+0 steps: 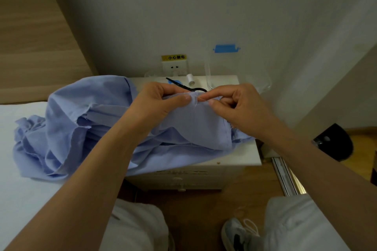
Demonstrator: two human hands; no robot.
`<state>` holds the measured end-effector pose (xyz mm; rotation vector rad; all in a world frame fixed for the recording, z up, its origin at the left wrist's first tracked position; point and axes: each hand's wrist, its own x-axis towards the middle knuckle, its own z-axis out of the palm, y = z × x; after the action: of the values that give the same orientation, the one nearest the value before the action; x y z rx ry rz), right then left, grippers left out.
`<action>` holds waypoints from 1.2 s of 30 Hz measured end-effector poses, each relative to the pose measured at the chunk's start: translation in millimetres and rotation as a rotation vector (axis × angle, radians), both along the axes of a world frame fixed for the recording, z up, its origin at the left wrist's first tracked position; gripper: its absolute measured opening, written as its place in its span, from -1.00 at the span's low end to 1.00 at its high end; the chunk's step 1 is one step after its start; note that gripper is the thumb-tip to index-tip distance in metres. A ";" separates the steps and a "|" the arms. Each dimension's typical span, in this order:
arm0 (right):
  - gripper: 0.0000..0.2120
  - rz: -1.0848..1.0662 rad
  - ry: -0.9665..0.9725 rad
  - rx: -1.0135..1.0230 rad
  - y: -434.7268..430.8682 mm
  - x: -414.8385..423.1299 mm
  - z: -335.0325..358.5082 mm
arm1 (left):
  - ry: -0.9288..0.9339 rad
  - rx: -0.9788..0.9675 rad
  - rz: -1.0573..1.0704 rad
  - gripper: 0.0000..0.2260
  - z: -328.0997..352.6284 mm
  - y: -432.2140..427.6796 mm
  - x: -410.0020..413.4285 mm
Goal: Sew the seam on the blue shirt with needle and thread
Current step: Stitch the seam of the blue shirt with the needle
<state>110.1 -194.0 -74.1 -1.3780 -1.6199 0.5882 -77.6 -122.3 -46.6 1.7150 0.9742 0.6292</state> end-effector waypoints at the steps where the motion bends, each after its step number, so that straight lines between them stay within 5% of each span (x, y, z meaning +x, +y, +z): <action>1: -0.78 0.003 0.001 -0.003 0.1 0.4 0.3 | 0.006 0.001 0.003 -0.91 -0.1 0.2 0.0; 24: -0.74 0.011 -0.030 -0.119 -2.0 -2.4 6.8 | 0.066 0.113 -0.012 -0.91 -5.6 2.5 -1.3; 29: -0.53 0.058 -0.061 -0.239 0.5 -4.5 8.5 | 0.103 0.187 -0.022 -0.91 -7.3 1.5 -0.1; 36: -0.82 0.034 -0.030 -0.273 1.4 -8.6 4.0 | 0.152 0.304 0.035 -0.97 -12.1 2.9 0.2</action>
<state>101.5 -192.7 -70.1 -1.5646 -1.6346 0.8369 -77.4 -119.3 -58.7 2.0412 1.0569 0.7055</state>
